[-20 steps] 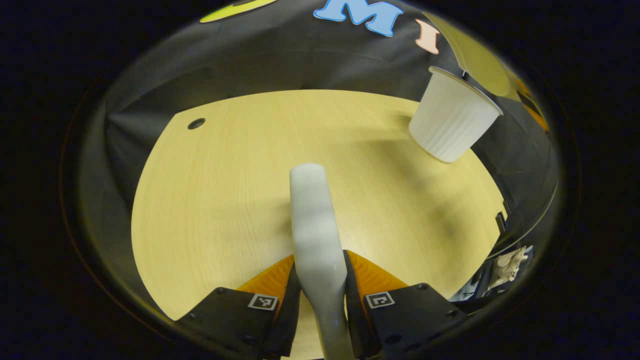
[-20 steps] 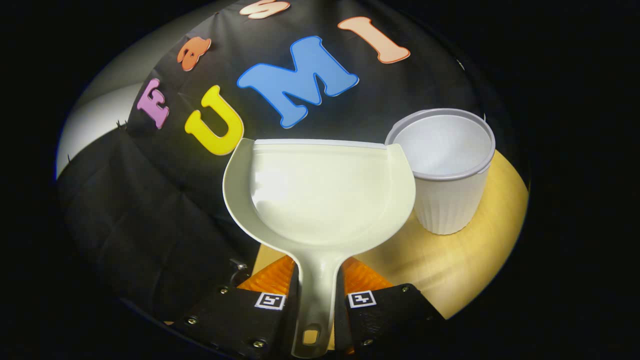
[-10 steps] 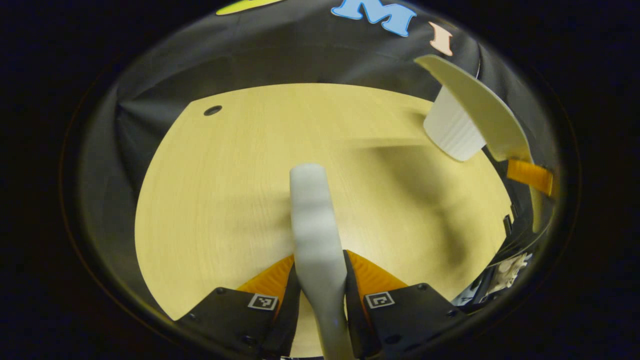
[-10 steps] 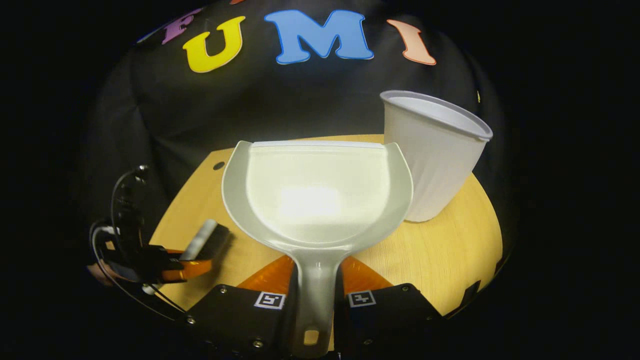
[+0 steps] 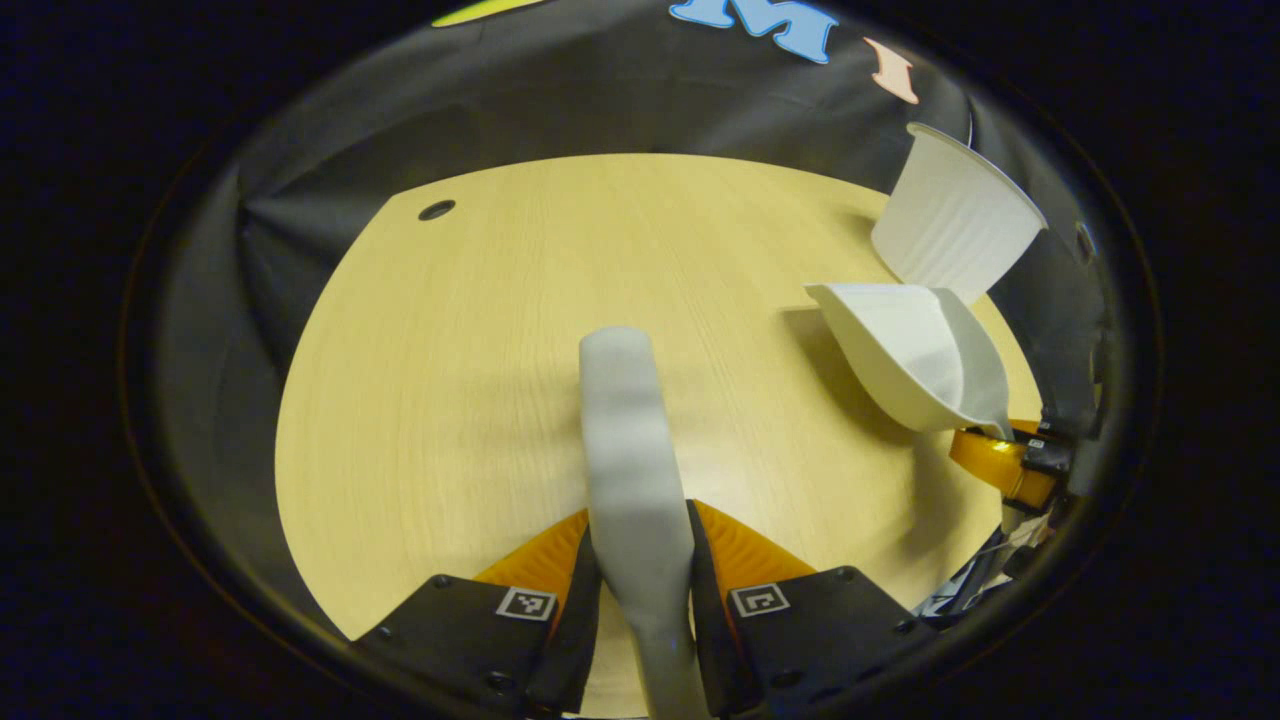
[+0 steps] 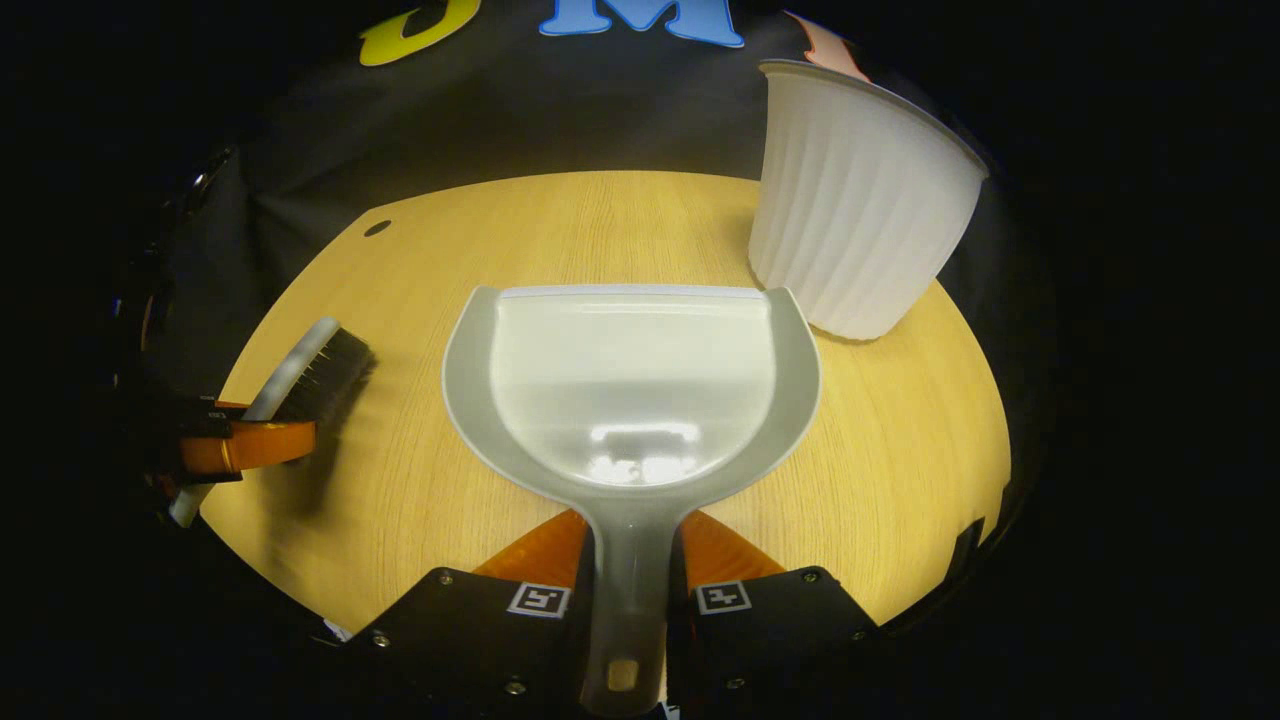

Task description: Pick up the small broom and dustpan from the desktop, sweep the trash into the dustpan with the broom, and then empty the trash into the garbage bin.

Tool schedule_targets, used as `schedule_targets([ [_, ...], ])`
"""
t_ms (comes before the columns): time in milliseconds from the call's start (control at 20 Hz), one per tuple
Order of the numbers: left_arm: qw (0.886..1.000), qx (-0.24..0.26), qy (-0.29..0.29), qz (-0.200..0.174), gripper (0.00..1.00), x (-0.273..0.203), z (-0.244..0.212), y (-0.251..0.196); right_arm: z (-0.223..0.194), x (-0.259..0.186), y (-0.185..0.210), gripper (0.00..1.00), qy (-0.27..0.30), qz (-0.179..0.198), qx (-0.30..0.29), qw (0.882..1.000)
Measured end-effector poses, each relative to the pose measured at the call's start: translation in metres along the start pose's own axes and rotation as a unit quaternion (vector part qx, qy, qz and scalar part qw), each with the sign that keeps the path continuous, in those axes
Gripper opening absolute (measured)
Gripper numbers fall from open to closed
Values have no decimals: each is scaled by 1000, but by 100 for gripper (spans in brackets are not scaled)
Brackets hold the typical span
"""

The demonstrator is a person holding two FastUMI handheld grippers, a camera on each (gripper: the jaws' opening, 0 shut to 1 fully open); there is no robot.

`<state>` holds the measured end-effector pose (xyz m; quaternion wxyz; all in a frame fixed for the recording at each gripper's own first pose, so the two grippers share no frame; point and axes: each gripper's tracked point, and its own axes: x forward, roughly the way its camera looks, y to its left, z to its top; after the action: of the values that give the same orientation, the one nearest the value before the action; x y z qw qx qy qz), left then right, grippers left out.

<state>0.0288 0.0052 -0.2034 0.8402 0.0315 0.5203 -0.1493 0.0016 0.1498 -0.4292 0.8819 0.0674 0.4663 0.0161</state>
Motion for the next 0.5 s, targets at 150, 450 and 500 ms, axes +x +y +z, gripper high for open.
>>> schedule_targets([
  [150, 1000, 0, 4, 3, 51, 5, 5, -5, -3, 0, -1, 31, 13, -5, -4, 1000],
  [450, 1000, 2, 9, 6, 48, 8, 19, -12, -8, 1, -2, 33, 28, -7, 3, 1000],
  [500, 1000, 1, 9, 5, 48, 9, 18, -11, -9, 1, -2, 33, 31, -5, 2, 999],
])
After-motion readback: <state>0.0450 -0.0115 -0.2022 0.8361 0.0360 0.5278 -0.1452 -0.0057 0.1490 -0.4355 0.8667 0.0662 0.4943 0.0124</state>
